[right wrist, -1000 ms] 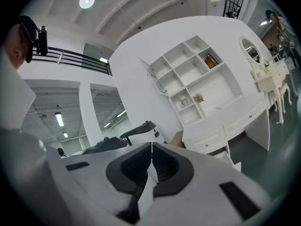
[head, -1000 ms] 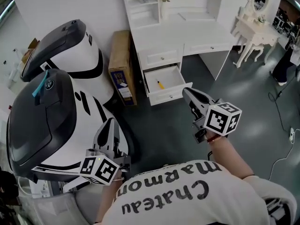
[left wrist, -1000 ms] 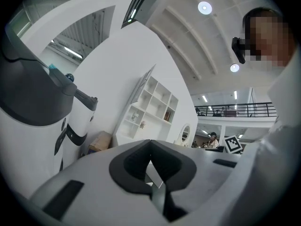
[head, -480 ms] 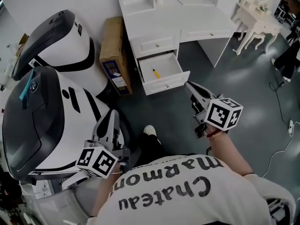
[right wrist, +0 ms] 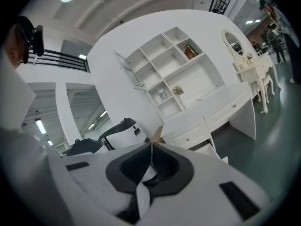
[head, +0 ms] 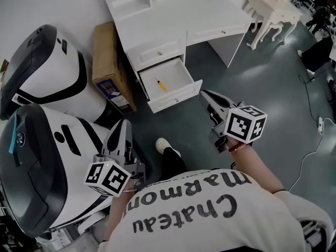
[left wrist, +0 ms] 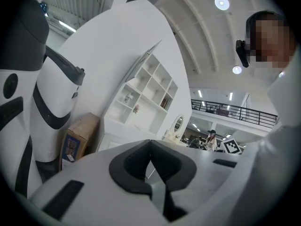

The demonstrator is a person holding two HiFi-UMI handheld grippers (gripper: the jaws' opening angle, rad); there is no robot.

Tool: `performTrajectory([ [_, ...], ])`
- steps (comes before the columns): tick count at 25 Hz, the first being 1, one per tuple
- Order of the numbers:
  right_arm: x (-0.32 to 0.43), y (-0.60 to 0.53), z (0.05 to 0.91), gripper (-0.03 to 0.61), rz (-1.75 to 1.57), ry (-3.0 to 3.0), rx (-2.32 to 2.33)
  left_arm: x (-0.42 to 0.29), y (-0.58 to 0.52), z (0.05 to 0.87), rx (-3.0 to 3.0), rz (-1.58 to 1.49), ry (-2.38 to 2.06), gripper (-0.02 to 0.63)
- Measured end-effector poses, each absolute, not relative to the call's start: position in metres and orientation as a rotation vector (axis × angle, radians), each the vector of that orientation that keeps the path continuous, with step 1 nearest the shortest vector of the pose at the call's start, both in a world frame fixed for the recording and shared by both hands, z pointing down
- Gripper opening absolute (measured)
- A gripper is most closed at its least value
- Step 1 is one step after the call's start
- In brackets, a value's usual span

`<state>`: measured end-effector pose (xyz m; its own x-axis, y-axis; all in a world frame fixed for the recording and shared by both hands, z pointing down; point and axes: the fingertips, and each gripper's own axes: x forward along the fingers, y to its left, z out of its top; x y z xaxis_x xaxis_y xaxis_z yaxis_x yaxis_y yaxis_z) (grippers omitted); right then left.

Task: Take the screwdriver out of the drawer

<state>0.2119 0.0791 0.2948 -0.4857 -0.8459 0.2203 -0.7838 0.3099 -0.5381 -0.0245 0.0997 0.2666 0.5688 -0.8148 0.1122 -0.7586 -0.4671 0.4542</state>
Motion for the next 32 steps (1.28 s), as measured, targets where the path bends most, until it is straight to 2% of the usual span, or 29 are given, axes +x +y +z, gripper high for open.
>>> performTrajectory([
  [21, 0.195, -0.134, 0.298, 0.029, -0.970, 2.379, -1.650, -0.034, -0.144, 0.262, 2.402, -0.080, -1.109, 0.023],
  [32, 0.150, -0.192, 0.330, 0.029, -1.016, 2.528, -1.674, -0.099, -0.184, 0.279, 2.373, -0.107, -1.219, 0.022],
])
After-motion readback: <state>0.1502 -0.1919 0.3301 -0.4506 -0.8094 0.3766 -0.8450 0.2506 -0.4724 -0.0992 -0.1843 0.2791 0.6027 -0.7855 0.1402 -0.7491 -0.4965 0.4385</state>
